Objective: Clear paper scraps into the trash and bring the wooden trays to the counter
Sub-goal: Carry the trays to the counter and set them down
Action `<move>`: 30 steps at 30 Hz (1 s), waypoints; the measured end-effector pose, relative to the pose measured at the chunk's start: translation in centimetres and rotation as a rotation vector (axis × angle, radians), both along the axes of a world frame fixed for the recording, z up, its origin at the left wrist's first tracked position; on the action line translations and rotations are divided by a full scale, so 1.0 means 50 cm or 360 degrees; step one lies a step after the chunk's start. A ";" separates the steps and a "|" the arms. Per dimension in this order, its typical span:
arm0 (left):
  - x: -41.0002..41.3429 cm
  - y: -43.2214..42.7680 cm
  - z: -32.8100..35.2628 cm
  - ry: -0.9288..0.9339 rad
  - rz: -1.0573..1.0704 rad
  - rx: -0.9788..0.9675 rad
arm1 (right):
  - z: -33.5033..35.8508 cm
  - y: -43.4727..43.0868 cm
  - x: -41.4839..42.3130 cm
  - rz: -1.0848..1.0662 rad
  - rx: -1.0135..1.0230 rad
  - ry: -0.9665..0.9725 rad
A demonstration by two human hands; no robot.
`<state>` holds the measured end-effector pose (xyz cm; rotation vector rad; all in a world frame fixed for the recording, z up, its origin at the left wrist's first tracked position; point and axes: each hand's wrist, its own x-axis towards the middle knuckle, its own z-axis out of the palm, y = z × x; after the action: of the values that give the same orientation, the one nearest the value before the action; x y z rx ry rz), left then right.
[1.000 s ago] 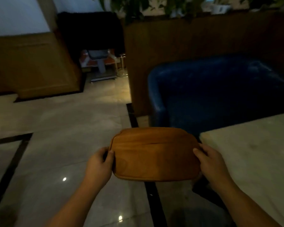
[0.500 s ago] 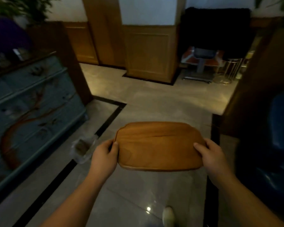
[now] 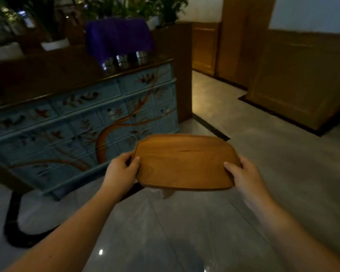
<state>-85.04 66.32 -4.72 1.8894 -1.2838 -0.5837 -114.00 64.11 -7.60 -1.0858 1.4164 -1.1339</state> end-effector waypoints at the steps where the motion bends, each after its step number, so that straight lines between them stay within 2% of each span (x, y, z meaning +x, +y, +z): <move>1: 0.013 -0.008 0.006 -0.0017 0.0036 -0.0008 | 0.001 -0.025 0.015 0.0044 -0.0007 0.0009; 13: 0.265 -0.037 -0.008 0.0092 0.0486 -0.0032 | 0.014 -0.256 0.317 0.0622 -0.0091 0.0117; 23: 0.592 -0.185 0.003 0.0284 0.0582 -0.0117 | 0.059 -0.438 0.668 0.0706 -0.0181 0.0139; 30: 0.793 -0.278 0.034 0.0222 0.0613 -0.0097 | 0.076 -0.537 0.869 0.0728 -0.0163 0.0152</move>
<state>-45.41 52.43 -3.03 1.9404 -0.8100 -0.4567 -70.56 37.25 -3.82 -1.4634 1.1091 -0.8363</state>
